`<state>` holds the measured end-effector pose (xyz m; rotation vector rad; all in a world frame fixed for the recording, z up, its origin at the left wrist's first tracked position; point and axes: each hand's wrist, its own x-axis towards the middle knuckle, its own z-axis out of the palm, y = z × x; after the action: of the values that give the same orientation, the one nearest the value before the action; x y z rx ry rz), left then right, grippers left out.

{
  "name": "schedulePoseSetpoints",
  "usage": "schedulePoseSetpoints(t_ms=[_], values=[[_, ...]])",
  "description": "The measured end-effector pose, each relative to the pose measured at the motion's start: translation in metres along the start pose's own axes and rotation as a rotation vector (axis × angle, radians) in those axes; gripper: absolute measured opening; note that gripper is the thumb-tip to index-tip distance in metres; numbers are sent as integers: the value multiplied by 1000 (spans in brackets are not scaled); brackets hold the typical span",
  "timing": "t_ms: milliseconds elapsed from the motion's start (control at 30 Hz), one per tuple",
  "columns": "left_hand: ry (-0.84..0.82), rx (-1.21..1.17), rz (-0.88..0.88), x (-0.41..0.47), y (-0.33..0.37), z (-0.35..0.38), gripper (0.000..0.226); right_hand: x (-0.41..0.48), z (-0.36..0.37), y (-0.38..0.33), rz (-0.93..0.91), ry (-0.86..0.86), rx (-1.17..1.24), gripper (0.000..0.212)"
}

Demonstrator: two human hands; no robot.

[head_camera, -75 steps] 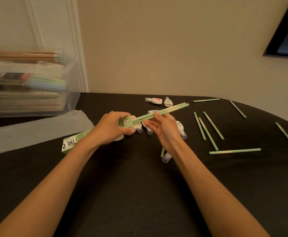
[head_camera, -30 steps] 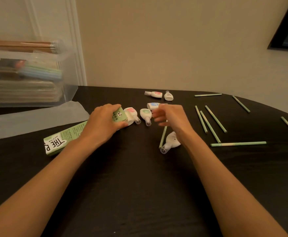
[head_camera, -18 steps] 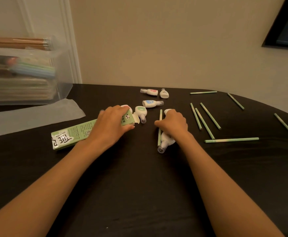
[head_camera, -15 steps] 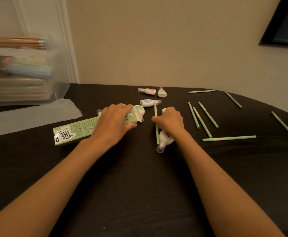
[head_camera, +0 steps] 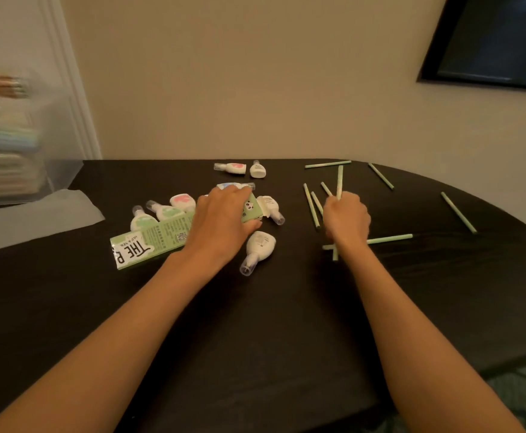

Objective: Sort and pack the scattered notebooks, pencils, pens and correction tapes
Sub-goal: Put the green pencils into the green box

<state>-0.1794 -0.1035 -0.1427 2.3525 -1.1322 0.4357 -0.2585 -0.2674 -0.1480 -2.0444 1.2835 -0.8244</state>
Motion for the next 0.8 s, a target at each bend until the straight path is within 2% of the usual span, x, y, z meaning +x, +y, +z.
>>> schedulePoseSetpoints(t_ms=[67,200,267,367,467,633,800], values=[[-5,9,26,2,14,7,56,5,-15,19,-55,41,-104,26],[7,37,42,7,31,16,57,7,-37,41,-335,36,-375,19],[12,58,20,7,33,17,56,6,-42,46,-429,-52,-544,20],[29,76,0,8,40,20,53,9,-56,56,-422,-230,-697,30],[19,86,7,9,45,23,54,14,-67,59,-407,-353,-742,28],[-6,123,-5,7,44,24,56,20,-73,52,-537,-481,-783,18],[-12,177,-51,6,37,18,50,15,-61,40,-587,-565,-651,13]])
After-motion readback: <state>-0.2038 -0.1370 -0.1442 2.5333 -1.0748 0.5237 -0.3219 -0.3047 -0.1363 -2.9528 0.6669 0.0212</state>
